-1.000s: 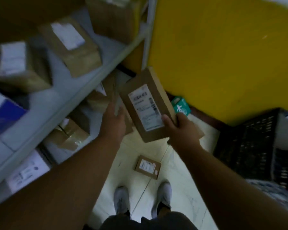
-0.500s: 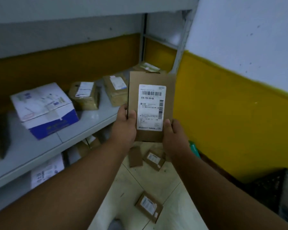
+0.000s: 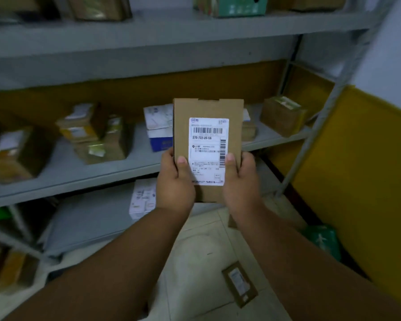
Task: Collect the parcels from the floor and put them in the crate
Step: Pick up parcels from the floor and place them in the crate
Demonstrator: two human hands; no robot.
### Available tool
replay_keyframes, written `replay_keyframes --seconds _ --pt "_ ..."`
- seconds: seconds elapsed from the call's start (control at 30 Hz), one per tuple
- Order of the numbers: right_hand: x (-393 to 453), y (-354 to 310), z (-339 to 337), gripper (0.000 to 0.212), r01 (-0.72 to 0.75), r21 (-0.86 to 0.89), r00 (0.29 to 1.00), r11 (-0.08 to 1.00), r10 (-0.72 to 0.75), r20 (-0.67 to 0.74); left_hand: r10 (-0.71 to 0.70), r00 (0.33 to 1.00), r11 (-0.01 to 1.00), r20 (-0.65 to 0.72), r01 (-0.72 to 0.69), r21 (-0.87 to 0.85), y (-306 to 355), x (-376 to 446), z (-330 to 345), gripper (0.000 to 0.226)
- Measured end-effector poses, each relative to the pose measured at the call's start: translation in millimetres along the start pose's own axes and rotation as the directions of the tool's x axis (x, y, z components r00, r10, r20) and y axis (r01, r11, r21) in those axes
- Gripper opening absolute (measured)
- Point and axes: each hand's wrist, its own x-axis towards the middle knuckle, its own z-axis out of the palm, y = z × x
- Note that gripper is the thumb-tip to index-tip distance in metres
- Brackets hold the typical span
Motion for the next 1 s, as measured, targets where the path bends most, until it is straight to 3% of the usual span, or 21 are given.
replay_keyframes --seconds 0.2,0.47,0.6,0.87,1.0 --pt "-54.7 -52.6 68.8 0.019 0.061 0.045 0.986 0.997 -0.067 0.154 0.003 0.989 0.999 -0.147 -0.010 -0.045 -12.6 -10.9 -104.4 0.028" --pt "-206.9 -112.6 275.4 0.017 0.019 0.183 0.919 0.983 -0.089 0.384 -0.046 0.931 0.995 -0.363 0.075 0.065 -83.7 -35.7 -353.9 0.029" --pt "-257.3 -133.1 346.2 0.016 0.001 0.164 0.886 0.986 -0.077 0.458 -0.060 0.912 0.987 -0.406 0.115 0.112 -109.6 -36.1 -439.8 0.026" --pt "-254.8 -122.6 393.7 0.016 0.017 0.017 0.879 1.000 -0.022 0.476 -0.214 0.906 0.970 -0.364 0.241 0.027 -156.5 -9.1 -465.4 0.034" --pt "-235.0 -94.8 415.7 0.028 0.071 -0.078 0.850 0.994 -0.019 0.527 -0.280 0.898 0.953 -0.340 0.302 0.012 -186.6 11.6 -465.8 0.030"
